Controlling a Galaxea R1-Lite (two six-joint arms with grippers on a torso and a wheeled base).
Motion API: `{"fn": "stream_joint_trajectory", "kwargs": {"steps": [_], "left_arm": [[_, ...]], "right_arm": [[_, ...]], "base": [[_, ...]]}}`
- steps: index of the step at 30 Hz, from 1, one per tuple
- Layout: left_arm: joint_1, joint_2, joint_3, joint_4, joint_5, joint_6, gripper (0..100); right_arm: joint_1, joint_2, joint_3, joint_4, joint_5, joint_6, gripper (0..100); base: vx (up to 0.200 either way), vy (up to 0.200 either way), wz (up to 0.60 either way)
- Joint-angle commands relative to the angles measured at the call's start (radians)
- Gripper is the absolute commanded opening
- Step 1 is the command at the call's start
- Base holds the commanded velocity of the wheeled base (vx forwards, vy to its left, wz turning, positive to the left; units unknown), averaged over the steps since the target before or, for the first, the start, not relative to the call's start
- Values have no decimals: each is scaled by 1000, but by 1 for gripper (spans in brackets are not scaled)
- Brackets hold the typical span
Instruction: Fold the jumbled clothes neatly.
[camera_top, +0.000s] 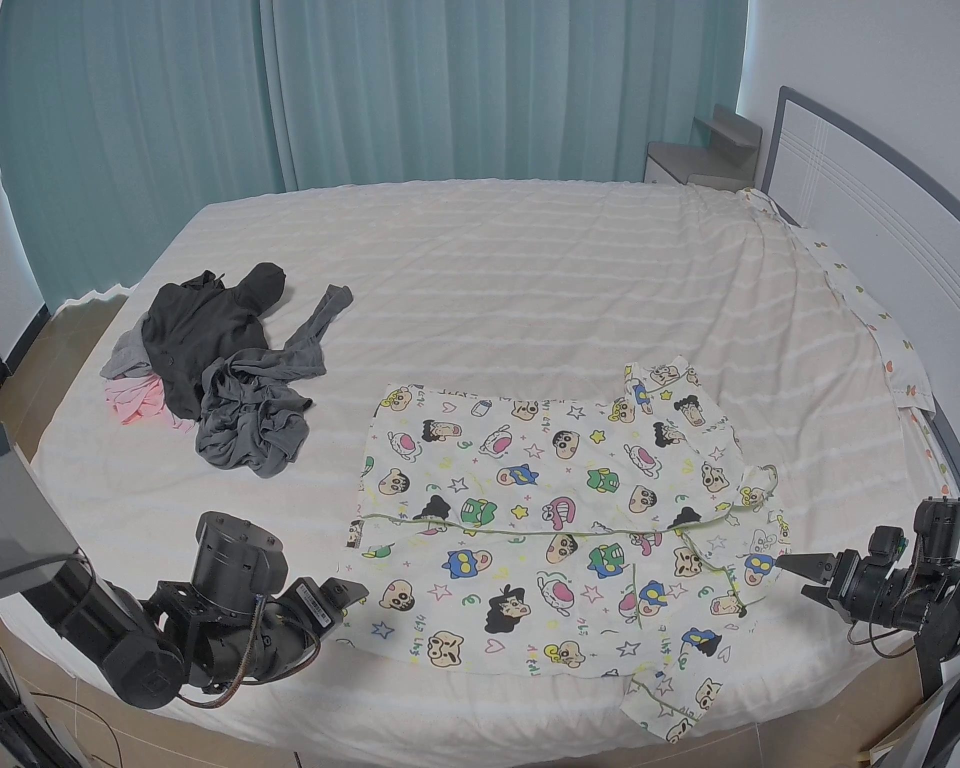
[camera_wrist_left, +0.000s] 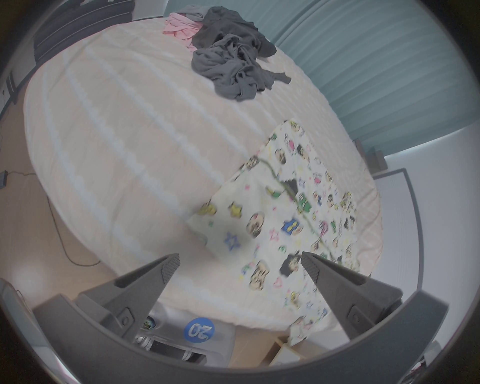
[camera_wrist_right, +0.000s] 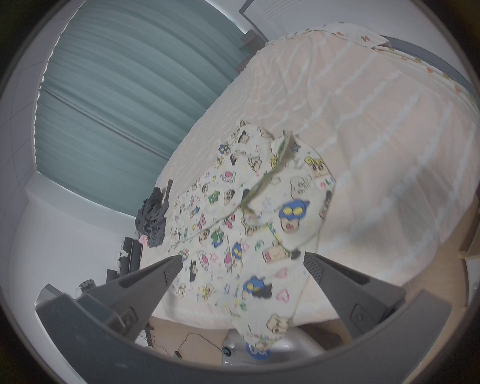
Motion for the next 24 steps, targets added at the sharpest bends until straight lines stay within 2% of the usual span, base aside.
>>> {"fn": "stream_joint_trajectory", "kwargs": {"steps": [1, 4, 11, 13, 17, 24], "left_arm": [[-34, 84, 8, -2, 18, 9, 100], [-34, 133, -3, -4, 53, 9, 100], [-25, 217, -78, -55, 73, 9, 100], [-25, 234, -97, -50, 74, 9, 100], [-5, 326, -187, -35, 136, 26, 100], [18, 393, -279, 34, 151, 44, 100]], "right_arm": [[-6, -3, 37, 12, 14, -4, 100], [3, -8, 37, 18, 14, -3, 100], [22, -3, 37, 47, 31, -12, 100], [23, -2, 37, 50, 31, -12, 100], [40, -5, 37, 70, 62, -14, 100], [48, 1, 37, 73, 75, -26, 100]], "base": [[0, 0, 0], [0, 0, 0], [0, 0, 0], [0, 0, 0], [0, 0, 0], [0, 0, 0]]}}
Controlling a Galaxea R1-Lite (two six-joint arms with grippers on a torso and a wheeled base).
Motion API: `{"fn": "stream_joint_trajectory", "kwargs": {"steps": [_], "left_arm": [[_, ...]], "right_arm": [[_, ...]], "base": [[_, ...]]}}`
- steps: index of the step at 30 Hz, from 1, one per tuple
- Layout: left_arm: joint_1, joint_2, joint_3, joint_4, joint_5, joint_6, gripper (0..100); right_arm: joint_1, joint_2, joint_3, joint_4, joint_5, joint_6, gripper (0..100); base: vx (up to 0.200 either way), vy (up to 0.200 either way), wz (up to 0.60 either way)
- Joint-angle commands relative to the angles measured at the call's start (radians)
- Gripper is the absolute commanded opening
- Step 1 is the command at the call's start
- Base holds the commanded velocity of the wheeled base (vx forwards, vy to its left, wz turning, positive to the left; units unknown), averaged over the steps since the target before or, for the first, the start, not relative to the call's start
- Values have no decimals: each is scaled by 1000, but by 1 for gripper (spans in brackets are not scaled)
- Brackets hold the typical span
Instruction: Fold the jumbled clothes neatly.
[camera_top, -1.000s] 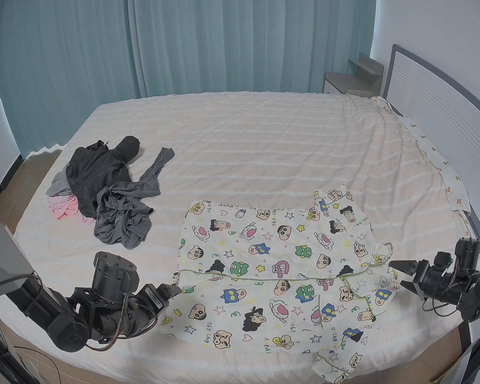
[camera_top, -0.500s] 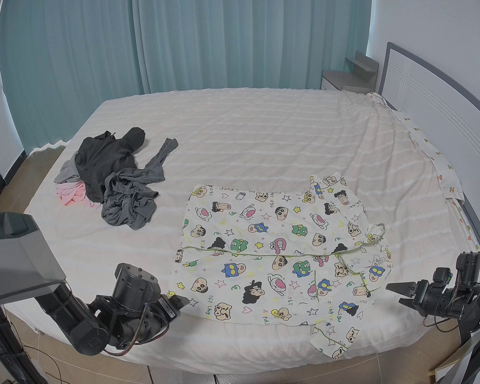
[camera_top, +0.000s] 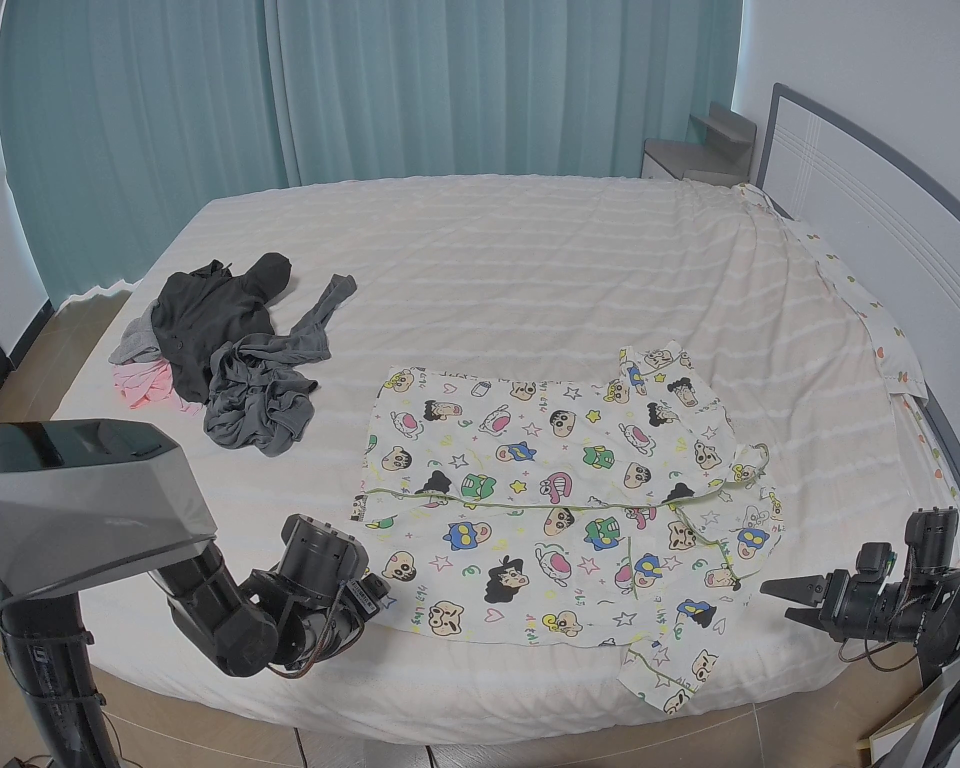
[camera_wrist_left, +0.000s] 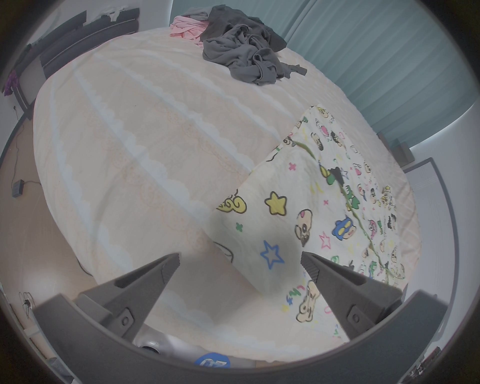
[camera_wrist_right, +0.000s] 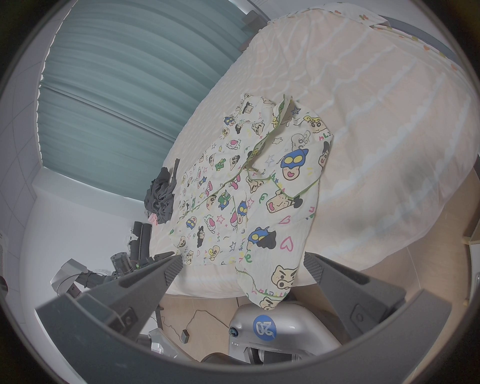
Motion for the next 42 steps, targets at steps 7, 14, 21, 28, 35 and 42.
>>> {"fn": "stream_joint_trajectory", "kwargs": {"steps": [7, 14, 21, 28, 35, 42], "left_arm": [[21, 86, -153, 95, 12, 4, 100], [21, 106, -221, 190, 20, 4, 100], [19, 122, -222, 196, 43, 4, 0], [13, 113, -213, 197, 43, 4, 0], [18, 38, -195, 199, 44, 5, 0], [15, -20, -143, 197, 44, 5, 0]], "right_arm": [[6, 7, 18, 1, 22, -4, 100], [6, 30, 18, 2, 20, -9, 100], [11, 150, 18, 21, 11, -150, 100], [77, 311, 18, 4, -50, -297, 100], [220, 495, 18, -197, -161, -291, 100], [330, 529, 18, -228, -204, -247, 100]], "base": [[0, 0, 0], [0, 0, 0], [0, 0, 0], [0, 0, 0], [0, 0, 0], [0, 0, 0]]}}
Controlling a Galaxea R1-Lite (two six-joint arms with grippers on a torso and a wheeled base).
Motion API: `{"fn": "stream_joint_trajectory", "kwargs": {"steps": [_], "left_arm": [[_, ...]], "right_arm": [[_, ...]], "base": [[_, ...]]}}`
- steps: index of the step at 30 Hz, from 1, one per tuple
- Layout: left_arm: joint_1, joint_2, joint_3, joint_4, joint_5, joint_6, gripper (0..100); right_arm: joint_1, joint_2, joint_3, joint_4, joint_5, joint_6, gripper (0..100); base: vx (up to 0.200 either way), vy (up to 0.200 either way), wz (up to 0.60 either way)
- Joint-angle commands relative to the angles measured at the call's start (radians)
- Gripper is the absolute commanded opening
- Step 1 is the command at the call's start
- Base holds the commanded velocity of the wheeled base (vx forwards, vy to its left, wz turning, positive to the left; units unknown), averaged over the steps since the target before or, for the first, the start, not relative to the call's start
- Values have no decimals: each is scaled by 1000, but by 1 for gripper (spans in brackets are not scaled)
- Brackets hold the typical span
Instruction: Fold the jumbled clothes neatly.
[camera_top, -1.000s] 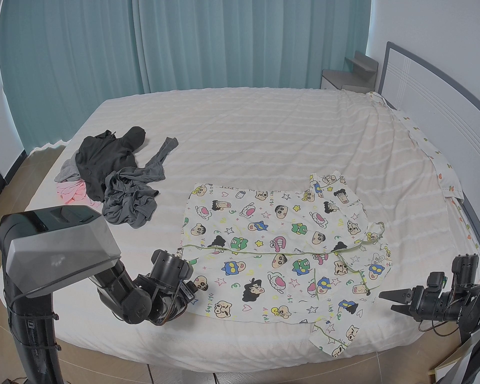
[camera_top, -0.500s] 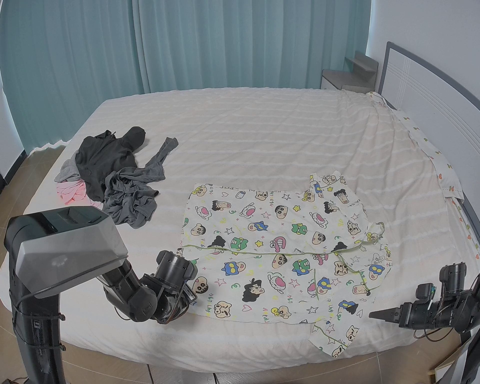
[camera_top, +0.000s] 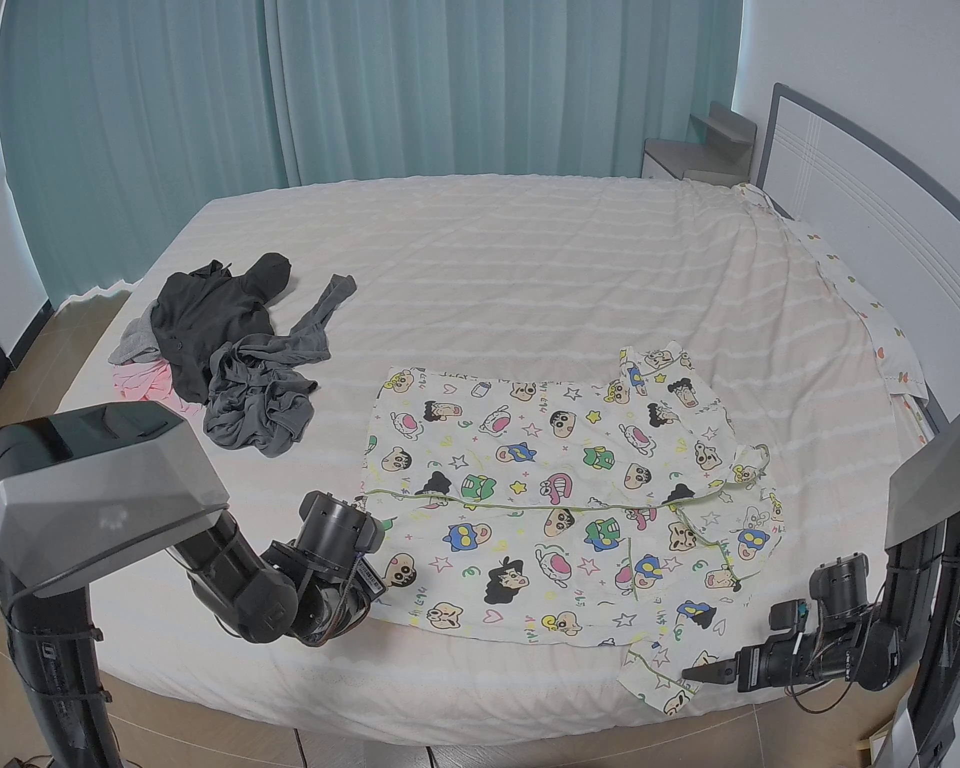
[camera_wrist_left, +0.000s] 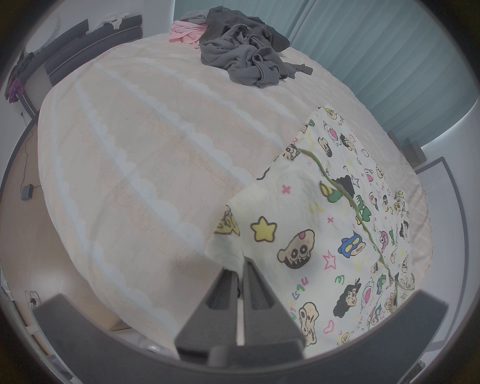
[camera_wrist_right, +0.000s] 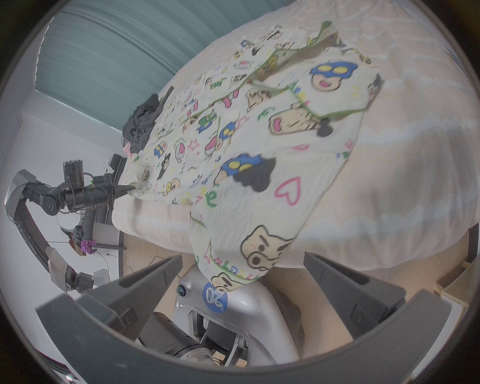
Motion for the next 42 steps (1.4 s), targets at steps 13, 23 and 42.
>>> {"fn": "stream_joint_trajectory", "kwargs": {"steps": [13, 23, 42], "left_arm": [[-2, -59, 61, -3, 0, -2, 0], [-3, -56, 61, -6, 0, -3, 0], [-6, -58, 72, -9, 0, -5, 0]], "right_arm": [[217, 199, 18, -213, -203, 158, 100], [263, 231, 18, -277, -248, 259, 100], [341, 199, -13, -299, -371, 571, 100]], "base": [[0, 0, 0], [0, 0, 0], [0, 0, 0]]}}
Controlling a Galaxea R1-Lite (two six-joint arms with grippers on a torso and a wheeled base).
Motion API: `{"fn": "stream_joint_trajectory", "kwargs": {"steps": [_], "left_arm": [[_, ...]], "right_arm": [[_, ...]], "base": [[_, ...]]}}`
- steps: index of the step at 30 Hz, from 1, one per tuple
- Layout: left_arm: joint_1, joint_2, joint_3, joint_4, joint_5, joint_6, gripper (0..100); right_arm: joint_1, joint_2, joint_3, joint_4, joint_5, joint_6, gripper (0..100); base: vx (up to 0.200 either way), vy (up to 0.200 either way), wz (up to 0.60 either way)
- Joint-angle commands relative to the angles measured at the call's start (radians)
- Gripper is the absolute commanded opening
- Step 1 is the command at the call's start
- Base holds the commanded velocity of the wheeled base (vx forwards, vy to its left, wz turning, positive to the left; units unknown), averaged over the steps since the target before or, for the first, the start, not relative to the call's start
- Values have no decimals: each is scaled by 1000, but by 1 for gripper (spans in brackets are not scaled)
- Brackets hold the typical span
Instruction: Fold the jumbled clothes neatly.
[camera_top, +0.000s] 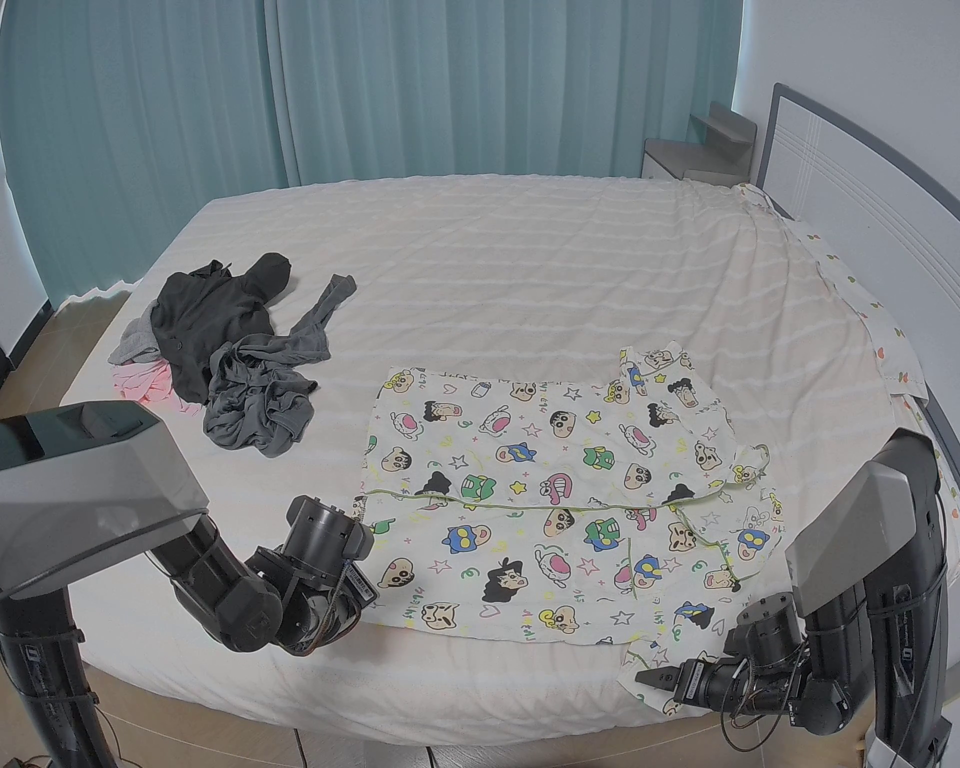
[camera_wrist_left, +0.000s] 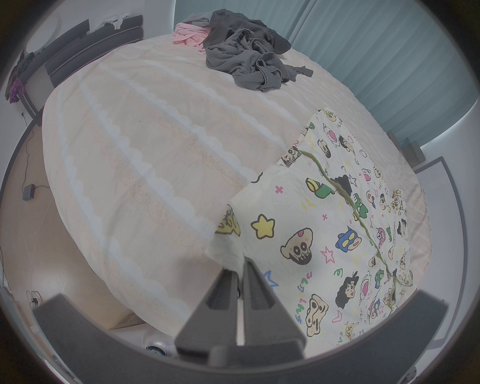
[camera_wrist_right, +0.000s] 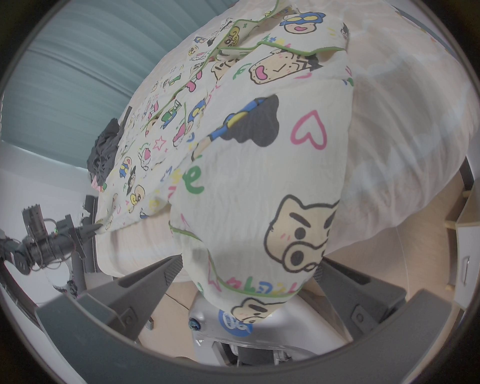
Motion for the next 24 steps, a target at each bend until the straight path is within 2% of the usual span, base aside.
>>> {"fn": "stream_joint_trajectory", "kwargs": {"steps": [1, 6, 7, 24], "left_arm": [[-1, 0, 1, -1, 0, -3, 0], [0, 0, 1, -1, 0, -1, 0], [0, 0, 1, -1, 0, -1, 0], [-20, -17, 30, -2, 19, -1, 0]], "right_arm": [[2, -32, -7, -17, 2, 35, 100], [8, -34, -13, -17, -1, 48, 100], [11, -34, -21, -17, -6, 59, 0], [-12, -90, 25, -16, -41, 79, 0]], "base": [[0, 0, 0], [0, 0, 0], [0, 0, 0], [0, 0, 0]]}}
